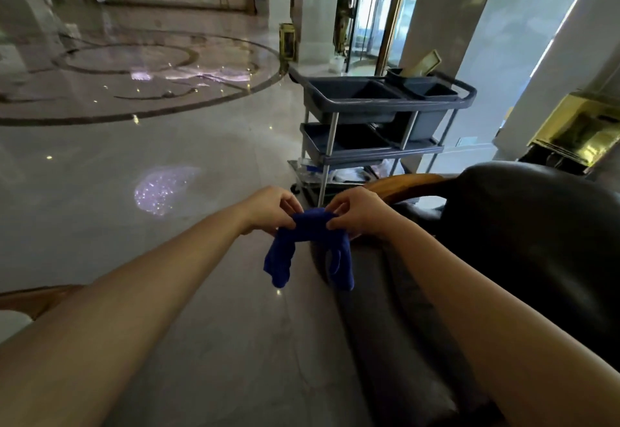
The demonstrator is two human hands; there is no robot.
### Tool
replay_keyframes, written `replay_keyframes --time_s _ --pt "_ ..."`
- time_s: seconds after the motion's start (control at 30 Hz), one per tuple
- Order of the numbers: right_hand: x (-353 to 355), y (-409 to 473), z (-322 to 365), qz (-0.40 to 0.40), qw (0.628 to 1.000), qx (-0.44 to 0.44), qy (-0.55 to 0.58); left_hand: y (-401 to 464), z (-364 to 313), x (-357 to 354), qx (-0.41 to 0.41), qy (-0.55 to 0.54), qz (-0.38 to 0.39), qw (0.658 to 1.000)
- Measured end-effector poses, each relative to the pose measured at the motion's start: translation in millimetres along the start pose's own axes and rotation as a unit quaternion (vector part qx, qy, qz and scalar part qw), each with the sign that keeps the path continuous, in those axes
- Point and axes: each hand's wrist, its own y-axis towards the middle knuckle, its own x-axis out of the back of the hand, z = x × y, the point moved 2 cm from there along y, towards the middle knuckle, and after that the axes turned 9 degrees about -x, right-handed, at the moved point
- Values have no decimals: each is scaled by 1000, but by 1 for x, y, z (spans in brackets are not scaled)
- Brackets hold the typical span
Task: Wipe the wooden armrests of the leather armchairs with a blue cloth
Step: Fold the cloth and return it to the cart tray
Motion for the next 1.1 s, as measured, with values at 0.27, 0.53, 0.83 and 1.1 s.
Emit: replay_keyframes --time_s 0.27,0.53,0.83,1.1 --pt "44 202 3 -11 1000 5 26 179 34 96 -18 24 -18 999" --pt "97 393 21 0 999 -8 52 349 65 203 -28 24 -29 999" --pt "142 590 32 -76 993 -61 69 550 107 318 -94 59 20 994" --pt "217 733 54 -145 979 -120 73 721 90 422 -173 111 88 975"
